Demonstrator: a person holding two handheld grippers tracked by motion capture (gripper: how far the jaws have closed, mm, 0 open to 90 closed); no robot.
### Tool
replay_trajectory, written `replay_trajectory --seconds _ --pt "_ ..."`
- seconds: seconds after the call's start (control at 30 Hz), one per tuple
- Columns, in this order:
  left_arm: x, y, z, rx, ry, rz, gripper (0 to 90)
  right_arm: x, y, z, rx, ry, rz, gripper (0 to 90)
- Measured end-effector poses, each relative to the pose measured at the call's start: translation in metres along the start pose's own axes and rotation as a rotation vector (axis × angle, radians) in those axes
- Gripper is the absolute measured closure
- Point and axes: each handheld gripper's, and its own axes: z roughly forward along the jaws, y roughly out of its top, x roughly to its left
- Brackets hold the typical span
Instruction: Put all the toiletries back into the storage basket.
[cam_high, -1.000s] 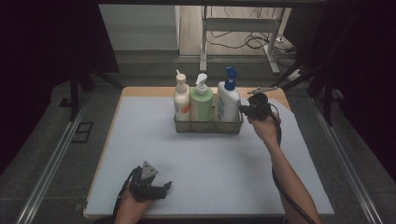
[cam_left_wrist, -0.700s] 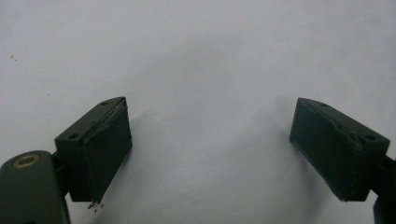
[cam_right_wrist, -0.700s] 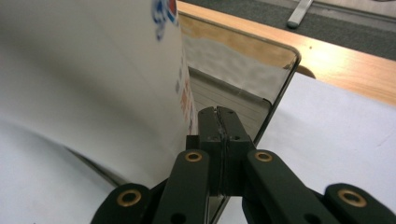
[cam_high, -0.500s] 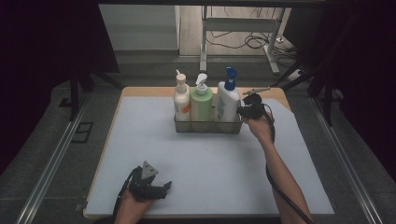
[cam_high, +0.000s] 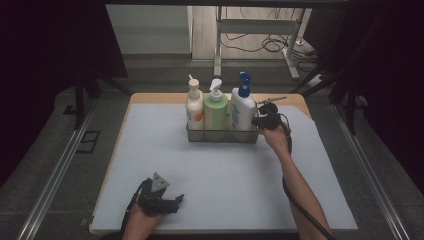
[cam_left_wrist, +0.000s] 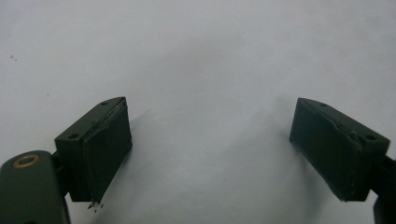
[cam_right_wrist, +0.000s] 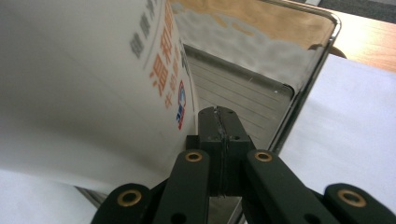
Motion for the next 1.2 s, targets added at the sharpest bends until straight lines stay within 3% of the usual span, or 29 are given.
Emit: replay_trajectory --seconds 0.5,1.2 --pt "0.000 0.000 0.000 0.000 0.001 0.003 12.3 0.018 -0.002 0.008 0.019 0.038 -0.025 89.4" --pt "0.001 0.000 0.000 0.003 0.001 0.006 12.3 0.029 -0.007 0.001 0.029 0.068 -0.050 89.6"
